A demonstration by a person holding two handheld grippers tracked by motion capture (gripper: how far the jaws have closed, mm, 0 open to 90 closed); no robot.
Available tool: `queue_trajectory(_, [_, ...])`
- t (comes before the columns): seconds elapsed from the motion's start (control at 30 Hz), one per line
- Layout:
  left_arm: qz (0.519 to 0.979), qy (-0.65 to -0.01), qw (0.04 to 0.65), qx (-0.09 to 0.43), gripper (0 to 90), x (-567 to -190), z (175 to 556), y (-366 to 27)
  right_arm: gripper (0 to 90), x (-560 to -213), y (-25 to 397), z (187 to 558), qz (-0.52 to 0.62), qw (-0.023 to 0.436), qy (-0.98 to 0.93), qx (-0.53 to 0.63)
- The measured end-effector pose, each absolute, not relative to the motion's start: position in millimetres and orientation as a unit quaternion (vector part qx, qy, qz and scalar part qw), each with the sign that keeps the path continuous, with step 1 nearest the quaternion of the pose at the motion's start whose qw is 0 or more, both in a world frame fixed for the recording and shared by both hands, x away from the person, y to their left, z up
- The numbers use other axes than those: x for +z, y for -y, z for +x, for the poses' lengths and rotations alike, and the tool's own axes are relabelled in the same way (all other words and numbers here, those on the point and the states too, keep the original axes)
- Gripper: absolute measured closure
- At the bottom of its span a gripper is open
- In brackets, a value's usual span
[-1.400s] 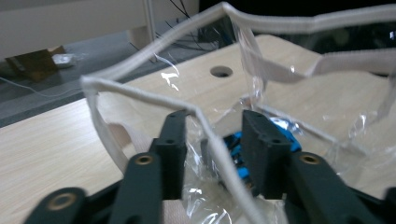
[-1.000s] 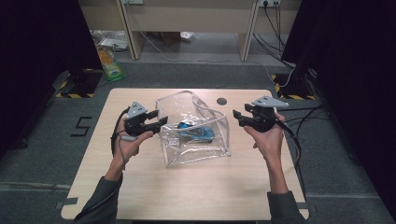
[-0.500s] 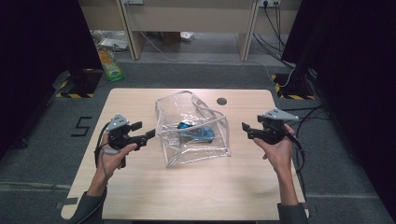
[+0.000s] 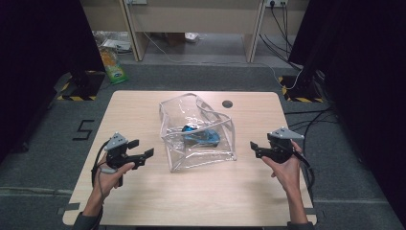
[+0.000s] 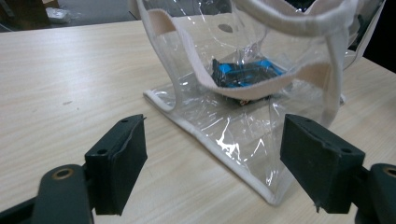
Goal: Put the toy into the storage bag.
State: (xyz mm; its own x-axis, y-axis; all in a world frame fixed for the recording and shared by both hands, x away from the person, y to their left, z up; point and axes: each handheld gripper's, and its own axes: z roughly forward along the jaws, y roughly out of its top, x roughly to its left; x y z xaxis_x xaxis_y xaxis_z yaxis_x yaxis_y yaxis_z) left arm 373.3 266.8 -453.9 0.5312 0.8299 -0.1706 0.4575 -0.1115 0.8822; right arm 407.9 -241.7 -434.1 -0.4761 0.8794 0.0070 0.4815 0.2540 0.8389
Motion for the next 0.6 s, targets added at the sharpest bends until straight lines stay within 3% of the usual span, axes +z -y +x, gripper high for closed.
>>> queue_trajectory(0.6, [0.754,-0.460,0.433,0.181,20.6,-507.5,357.9,-266.0,21.0,-472.2,251.5,377.0,0.459,0.224,-0.759,0.405])
